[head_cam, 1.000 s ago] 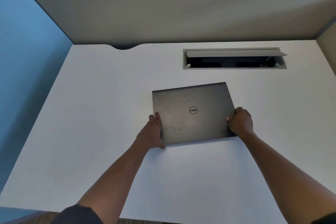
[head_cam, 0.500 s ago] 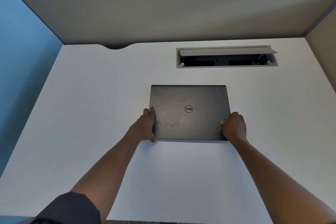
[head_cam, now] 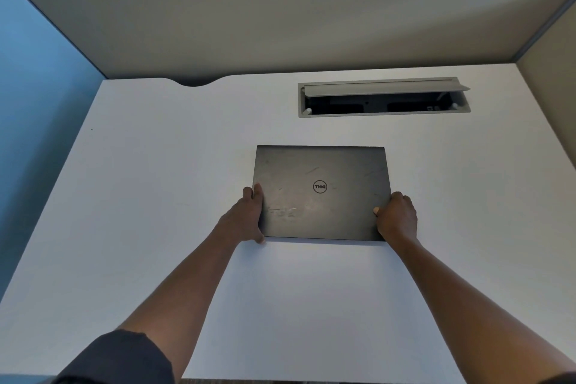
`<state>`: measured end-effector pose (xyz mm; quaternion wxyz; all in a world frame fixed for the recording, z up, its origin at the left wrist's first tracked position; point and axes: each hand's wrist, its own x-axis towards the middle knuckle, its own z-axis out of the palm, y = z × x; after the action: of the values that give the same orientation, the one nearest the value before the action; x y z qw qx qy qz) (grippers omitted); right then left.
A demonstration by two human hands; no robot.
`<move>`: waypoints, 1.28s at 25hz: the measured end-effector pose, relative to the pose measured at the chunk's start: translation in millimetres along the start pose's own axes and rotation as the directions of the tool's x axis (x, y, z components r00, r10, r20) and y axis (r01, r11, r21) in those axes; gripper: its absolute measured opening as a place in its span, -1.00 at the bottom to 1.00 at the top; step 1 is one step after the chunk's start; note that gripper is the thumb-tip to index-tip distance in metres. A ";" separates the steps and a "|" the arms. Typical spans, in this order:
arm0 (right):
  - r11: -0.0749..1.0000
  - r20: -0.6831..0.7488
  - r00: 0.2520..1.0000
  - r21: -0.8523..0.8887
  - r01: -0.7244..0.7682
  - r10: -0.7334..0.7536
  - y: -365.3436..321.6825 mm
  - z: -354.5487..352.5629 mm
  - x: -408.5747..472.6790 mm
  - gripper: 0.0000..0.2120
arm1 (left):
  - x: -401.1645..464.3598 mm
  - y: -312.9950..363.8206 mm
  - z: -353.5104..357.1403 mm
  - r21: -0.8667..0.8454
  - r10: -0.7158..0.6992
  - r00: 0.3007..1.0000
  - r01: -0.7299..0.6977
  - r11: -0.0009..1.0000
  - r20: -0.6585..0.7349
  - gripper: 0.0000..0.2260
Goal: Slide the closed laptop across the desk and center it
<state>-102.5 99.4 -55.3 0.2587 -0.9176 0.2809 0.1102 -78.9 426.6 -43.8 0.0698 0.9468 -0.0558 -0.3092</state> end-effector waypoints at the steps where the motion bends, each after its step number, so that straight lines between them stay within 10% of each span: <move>1: 1.000 -0.002 1.000 -0.003 0.006 -0.006 0.2 -0.3 0.7 -0.70 | 0.0 0.3 0.5 -0.003 -0.001 1.000 0.001 1.000 -0.002 0.29; 32: 0.999 0.047 0.998 -0.019 0.046 -0.046 4.0 -4.1 -0.6 -0.65 | -13.0 1.1 19.6 0.094 0.020 0.986 -0.005 0.996 -0.166 0.23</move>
<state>-105.1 94.6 -53.2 0.2587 -0.9235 0.2524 0.1286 -101.0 425.5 -51.8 0.0320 0.9711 -0.0701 -0.2257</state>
